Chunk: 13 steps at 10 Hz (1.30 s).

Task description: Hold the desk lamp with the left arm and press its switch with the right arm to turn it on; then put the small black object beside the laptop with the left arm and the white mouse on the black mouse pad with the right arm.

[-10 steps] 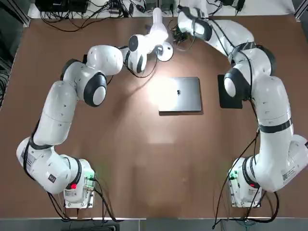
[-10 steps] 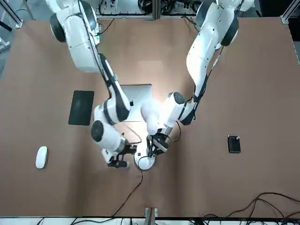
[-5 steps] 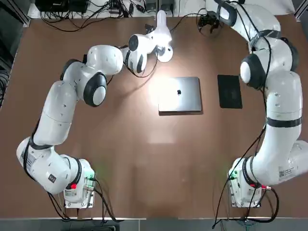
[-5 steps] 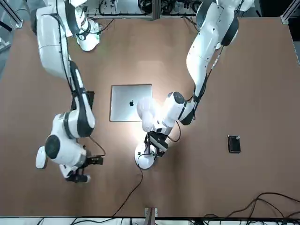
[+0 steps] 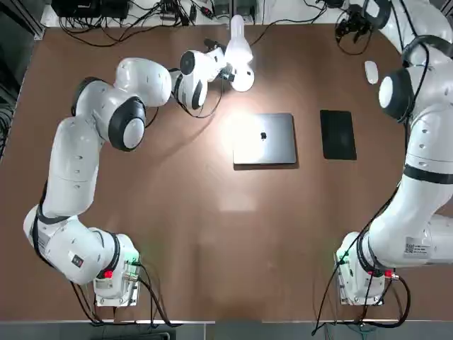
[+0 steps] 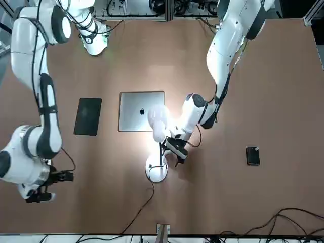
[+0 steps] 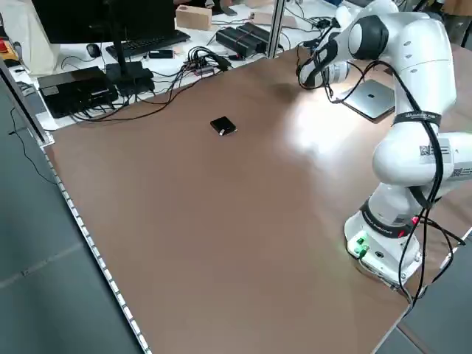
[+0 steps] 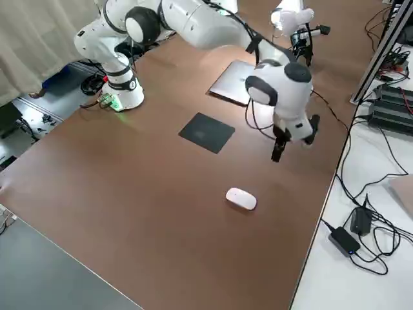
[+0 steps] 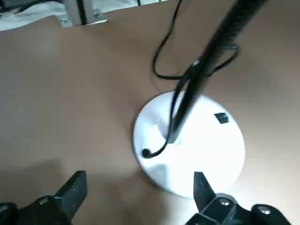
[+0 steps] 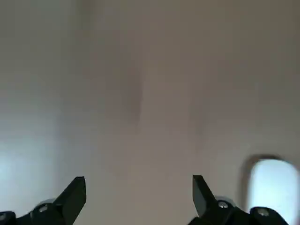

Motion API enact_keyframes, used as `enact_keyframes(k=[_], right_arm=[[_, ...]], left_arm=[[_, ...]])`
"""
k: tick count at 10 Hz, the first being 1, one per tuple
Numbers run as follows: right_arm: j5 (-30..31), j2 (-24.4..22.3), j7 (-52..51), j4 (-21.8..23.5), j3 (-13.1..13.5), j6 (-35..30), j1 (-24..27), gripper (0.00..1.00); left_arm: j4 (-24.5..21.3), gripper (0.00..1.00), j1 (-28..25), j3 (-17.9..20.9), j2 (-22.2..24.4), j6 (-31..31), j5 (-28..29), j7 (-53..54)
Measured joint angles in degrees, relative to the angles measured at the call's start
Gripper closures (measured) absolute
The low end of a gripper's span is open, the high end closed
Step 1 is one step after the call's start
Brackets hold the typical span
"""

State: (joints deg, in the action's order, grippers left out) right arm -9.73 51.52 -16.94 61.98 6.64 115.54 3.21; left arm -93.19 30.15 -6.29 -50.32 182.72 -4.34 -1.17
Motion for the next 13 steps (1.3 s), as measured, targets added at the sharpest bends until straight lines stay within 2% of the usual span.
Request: enact_keyframes(k=[2, 4, 7, 11, 13], right_arm=[[0.00, 0.07, -8.30, 0.66, -0.06, 2.21, 5.83, 0.00], [0.00, 0.38, -15.27, 3.37, -0.19, 5.69, 8.93, 0.00], [0.44, 1.36, -17.50, 7.69, -0.50, 8.46, 9.17, 0.00], [1.97, 1.45, -17.50, 8.23, -0.50, 8.66, 9.60, 0.00], [1.97, 2.39, -17.50, 8.58, -0.46, 11.26, 9.82, 0.00]], left_arm=[[-1.91, 0.00, -2.34, 0.00, 3.67, -8.73, 0.00, 0.01], [-2.14, 0.00, -4.92, 0.00, 7.40, -18.00, 0.00, 0.01], [-2.26, 0.00, -10.85, 0.09, 13.26, -33.26, -0.07, -1.19], [-2.29, 0.00, -17.51, 0.51, 20.18, -47.40, -0.05, 0.62], [-2.31, 0.00, -21.68, 0.98, 24.37, -54.92, -0.05, 0.07]])
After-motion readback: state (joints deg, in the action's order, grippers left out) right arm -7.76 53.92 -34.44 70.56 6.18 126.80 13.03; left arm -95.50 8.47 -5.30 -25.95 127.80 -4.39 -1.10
